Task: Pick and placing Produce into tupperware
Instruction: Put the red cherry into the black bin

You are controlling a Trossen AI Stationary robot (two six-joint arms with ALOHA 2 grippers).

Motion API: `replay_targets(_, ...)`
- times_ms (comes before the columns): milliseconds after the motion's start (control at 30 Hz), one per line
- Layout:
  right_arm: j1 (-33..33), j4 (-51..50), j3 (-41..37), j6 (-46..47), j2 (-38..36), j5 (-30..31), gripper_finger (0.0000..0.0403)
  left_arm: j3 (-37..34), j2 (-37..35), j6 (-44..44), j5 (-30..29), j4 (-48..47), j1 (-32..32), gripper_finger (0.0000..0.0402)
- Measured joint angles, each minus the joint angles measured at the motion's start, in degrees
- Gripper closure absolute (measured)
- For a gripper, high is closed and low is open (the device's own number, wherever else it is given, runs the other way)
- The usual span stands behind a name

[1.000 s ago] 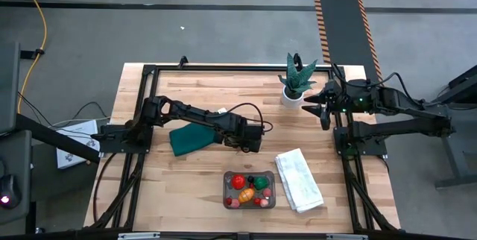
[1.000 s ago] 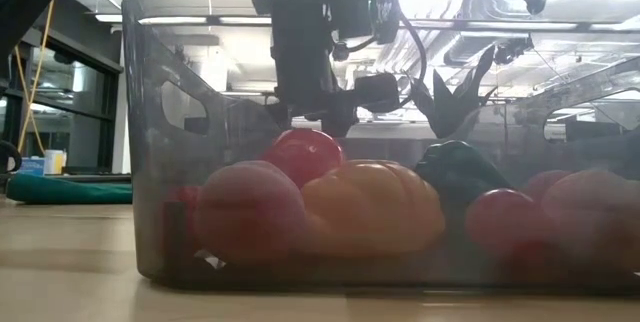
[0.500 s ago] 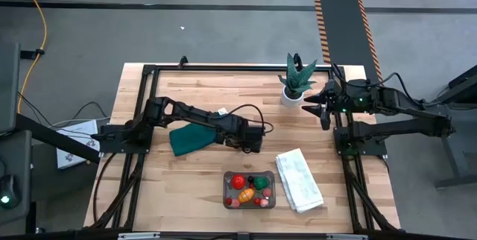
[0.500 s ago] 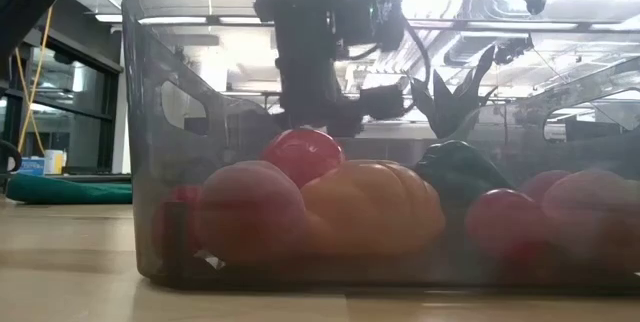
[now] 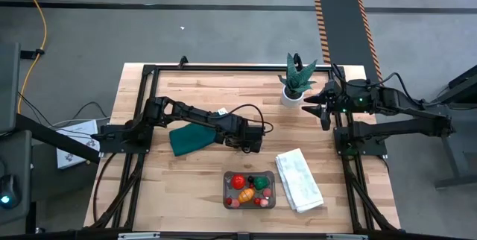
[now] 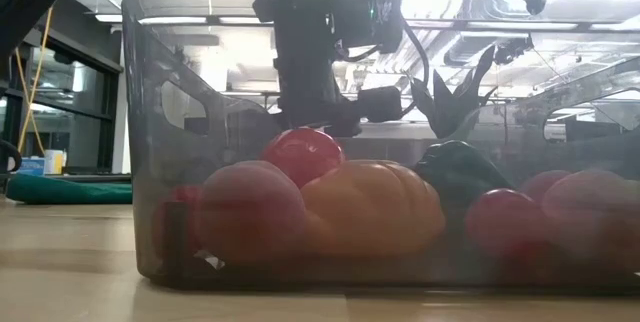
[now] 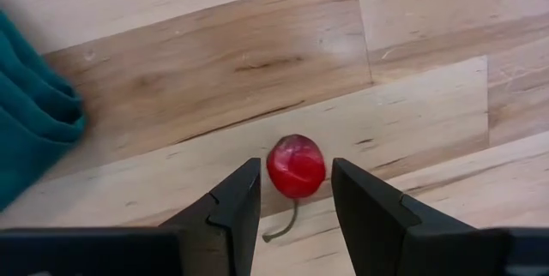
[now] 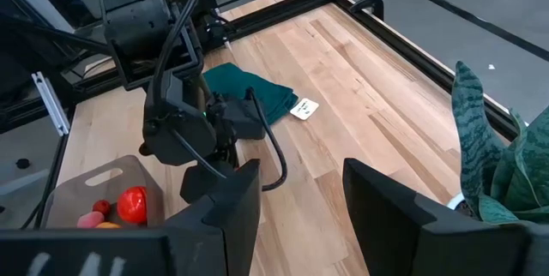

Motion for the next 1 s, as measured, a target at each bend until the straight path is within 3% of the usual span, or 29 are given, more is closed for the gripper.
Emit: replay_targets(1000,0.01,0.00,-0.01,0.19,0.00,0.00,0.0247,0.00,0.00,0.12,-0.83,-0.20,0.04,0.0274)
